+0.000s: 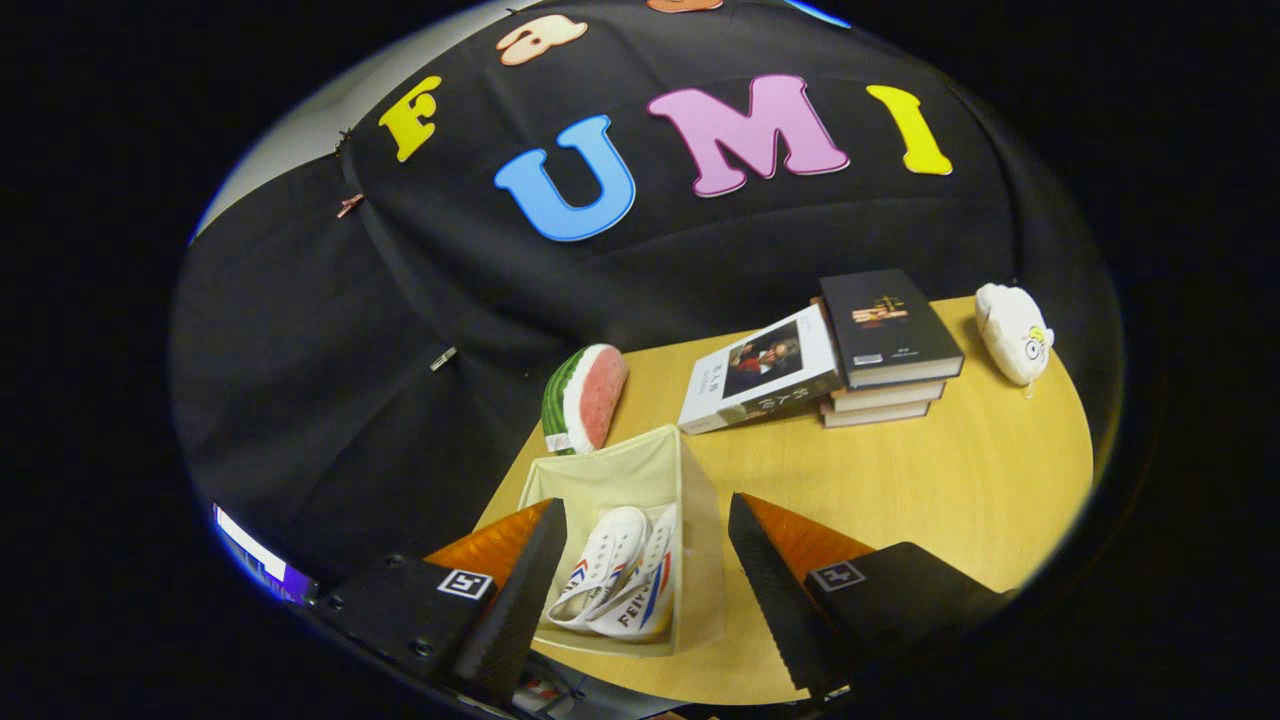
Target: Open the storage box then place both shoes into the box .Put the left shoe in first, then the right shoe, with the right side of both shoes facing outward in a uniform manner.
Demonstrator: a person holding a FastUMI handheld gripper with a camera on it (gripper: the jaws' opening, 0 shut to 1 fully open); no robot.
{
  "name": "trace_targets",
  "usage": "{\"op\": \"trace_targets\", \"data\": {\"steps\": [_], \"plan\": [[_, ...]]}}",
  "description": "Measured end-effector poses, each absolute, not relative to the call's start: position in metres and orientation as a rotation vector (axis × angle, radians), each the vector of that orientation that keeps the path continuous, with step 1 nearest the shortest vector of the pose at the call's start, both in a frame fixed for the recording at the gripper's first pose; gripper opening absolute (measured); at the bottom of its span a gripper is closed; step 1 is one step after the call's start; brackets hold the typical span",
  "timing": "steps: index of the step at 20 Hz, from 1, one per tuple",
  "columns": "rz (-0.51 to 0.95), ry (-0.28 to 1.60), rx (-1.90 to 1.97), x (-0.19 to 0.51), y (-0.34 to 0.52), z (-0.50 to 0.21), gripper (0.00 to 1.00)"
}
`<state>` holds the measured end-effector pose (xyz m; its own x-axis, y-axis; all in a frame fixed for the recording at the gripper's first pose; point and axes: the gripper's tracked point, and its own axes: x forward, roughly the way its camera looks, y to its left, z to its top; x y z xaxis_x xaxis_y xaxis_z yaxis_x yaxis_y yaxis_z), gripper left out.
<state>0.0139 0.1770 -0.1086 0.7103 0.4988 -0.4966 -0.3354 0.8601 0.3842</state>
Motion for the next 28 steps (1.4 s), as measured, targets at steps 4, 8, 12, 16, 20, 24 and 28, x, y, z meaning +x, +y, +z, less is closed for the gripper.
{"op": "trace_targets", "data": {"steps": [4, 8, 12, 16, 20, 24, 28], "plan": [[0.308, 0.478, 0.204, 0.039, 0.1, -0.082, 0.98], [0.182, 0.294, 0.17, 0.06, 0.026, -0.034, 0.99], [0.087, 0.079, 0.087, 0.076, -0.056, 0.01, 0.98], [0.064, -0.026, -0.038, 0.085, -0.117, 0.032, 0.98], [0.081, -0.037, -0.111, 0.1, -0.152, 0.021, 0.98], [0.156, 0.009, -0.119, 0.106, -0.165, -0.001, 0.97], [0.196, 0.015, -0.095, 0.105, -0.174, -0.012, 0.98]]}}
